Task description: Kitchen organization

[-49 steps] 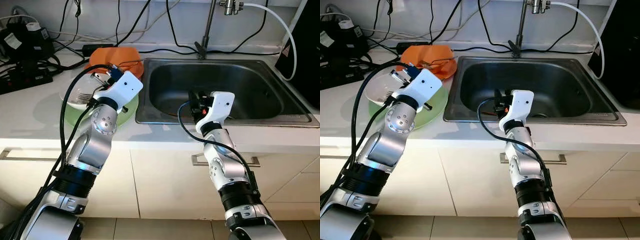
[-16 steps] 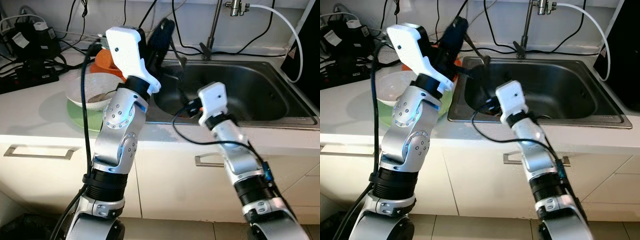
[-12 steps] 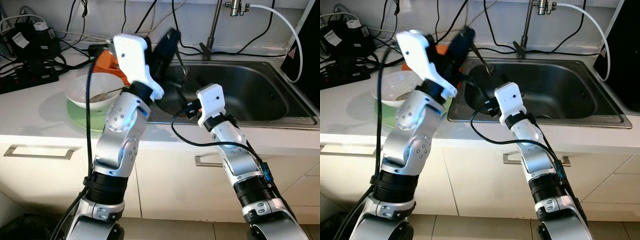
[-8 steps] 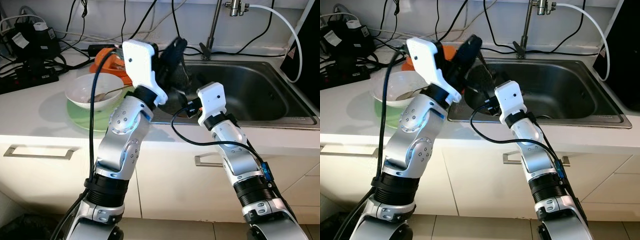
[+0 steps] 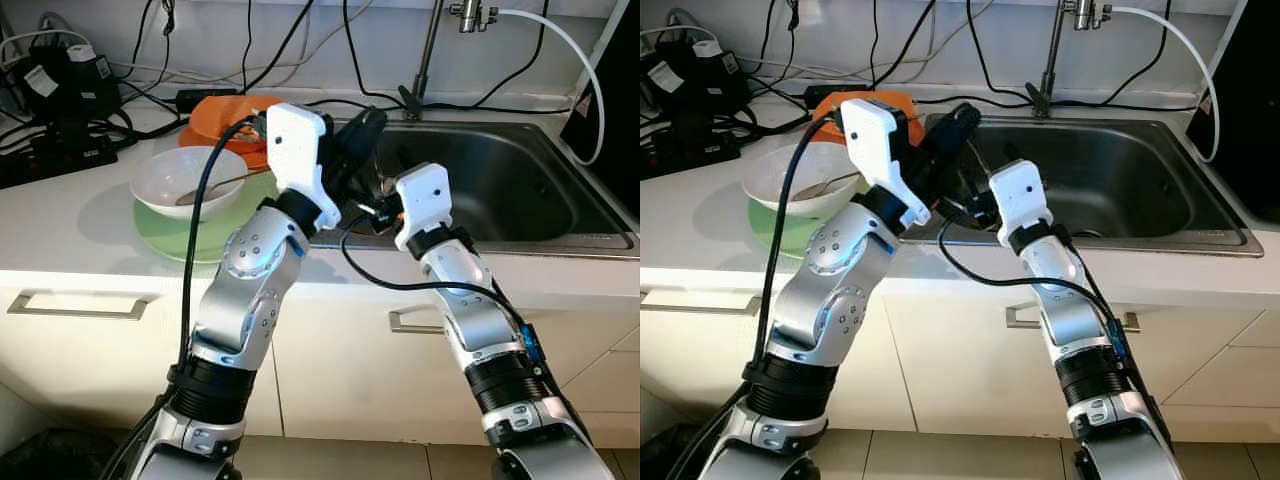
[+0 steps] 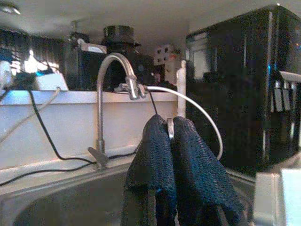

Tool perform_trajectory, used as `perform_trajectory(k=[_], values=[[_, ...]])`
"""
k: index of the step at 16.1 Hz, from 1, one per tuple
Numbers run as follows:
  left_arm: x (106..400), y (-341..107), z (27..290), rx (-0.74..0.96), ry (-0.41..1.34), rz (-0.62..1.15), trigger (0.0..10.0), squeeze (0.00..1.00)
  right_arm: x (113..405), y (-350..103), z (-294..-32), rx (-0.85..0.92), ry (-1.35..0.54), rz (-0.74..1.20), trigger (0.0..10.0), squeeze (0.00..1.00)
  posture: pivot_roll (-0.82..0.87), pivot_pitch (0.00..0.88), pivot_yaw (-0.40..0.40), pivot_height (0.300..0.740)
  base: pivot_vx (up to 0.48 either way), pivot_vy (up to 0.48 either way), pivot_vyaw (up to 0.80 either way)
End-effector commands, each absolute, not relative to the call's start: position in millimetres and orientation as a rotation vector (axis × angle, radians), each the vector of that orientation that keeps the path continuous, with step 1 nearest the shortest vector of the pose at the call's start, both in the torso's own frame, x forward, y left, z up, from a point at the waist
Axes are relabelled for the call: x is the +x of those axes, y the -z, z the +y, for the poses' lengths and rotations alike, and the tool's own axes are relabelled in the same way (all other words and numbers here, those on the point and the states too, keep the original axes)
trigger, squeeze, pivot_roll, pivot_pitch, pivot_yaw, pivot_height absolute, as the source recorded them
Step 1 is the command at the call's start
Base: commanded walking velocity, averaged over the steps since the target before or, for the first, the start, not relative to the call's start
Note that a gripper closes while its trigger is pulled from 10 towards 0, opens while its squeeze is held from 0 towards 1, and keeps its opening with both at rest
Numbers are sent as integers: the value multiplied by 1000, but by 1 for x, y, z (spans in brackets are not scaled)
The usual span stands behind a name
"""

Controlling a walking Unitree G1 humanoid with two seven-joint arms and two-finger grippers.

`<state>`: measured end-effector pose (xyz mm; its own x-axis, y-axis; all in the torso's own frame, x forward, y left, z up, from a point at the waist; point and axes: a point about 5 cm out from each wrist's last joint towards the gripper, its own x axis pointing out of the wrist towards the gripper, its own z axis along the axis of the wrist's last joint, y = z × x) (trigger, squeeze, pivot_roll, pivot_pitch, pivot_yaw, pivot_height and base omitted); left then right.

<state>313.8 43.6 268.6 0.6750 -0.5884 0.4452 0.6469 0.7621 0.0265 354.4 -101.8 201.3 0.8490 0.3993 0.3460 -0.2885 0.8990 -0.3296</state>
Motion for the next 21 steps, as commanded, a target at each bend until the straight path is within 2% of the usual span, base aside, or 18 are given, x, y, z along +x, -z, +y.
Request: perform_trajectory(k=[1, 6, 7, 21], values=[[308, -271, 41, -129, 741, -462, 10000, 0, 354, -204, -101, -268, -357, -433, 10000, 0, 9, 10, 19, 740, 0, 0, 0], [306, -266, 36, -113, 778, -440, 10000, 0, 353, -205, -102, -242, -351, -435, 10000, 0, 9, 11, 21, 740, 0, 0, 0], [306, -266, 36, -115, 779, -441, 10000, 0, 354, -206, -104, -230, -335, -436, 0, 0, 9, 12, 20, 740, 0, 0, 0], [309, -266, 39, -115, 748, -443, 10000, 0, 354, -202, -105, -210, -340, -416, 0, 0, 11, 16, 18, 740, 0, 0, 0]])
